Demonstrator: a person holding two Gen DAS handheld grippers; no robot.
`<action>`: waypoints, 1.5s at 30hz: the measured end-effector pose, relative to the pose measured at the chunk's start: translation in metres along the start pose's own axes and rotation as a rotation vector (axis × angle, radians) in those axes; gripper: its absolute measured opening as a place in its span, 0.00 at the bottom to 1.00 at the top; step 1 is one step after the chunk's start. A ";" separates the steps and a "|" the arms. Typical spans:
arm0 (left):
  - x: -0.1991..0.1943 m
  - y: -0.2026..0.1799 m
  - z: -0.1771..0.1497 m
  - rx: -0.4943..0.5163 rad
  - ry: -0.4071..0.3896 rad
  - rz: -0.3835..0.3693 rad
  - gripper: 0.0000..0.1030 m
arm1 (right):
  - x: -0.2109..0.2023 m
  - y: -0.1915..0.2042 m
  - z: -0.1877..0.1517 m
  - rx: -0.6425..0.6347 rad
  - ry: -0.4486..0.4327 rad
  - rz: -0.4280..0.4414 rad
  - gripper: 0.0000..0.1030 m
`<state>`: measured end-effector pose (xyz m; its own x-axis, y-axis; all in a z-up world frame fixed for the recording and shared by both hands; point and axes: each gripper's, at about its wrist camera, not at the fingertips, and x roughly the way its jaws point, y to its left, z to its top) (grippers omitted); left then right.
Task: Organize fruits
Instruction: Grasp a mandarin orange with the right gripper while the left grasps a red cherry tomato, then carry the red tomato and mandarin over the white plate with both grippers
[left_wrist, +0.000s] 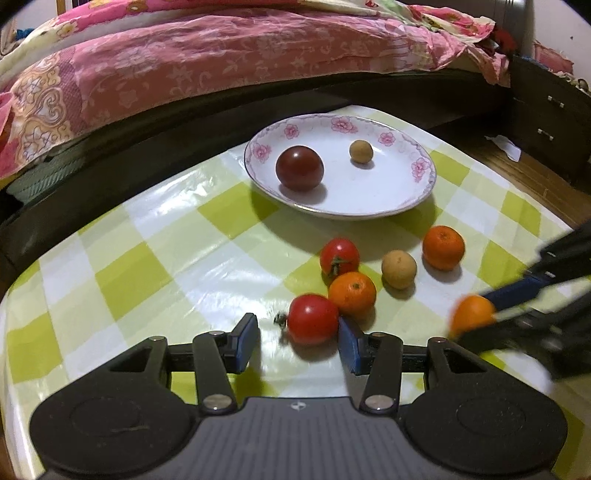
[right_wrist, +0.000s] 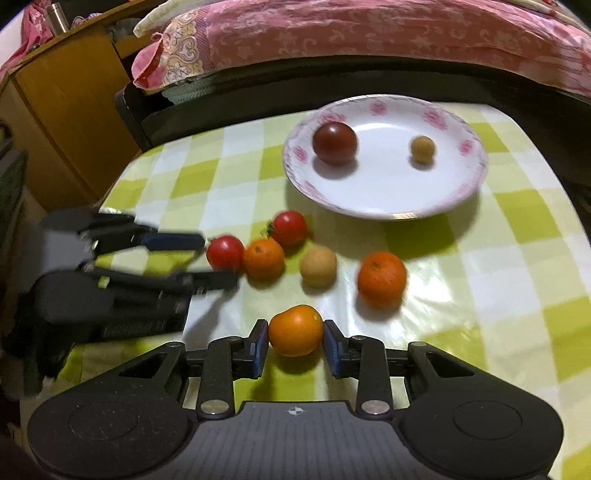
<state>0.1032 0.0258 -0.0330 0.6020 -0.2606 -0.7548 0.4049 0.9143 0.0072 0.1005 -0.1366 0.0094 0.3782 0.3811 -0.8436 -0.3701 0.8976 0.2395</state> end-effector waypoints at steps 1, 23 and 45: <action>0.001 -0.001 0.000 0.009 -0.007 0.002 0.55 | -0.002 -0.002 -0.003 0.008 0.001 0.004 0.27; -0.017 -0.014 -0.013 0.030 0.033 -0.055 0.41 | -0.001 -0.007 -0.007 -0.037 -0.017 -0.006 0.28; -0.025 -0.034 -0.023 0.058 0.024 0.003 0.41 | -0.001 -0.001 -0.011 -0.102 -0.027 -0.037 0.28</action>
<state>0.0584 0.0085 -0.0297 0.5873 -0.2496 -0.7699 0.4423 0.8956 0.0470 0.0908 -0.1401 0.0050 0.4157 0.3554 -0.8372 -0.4393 0.8845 0.1573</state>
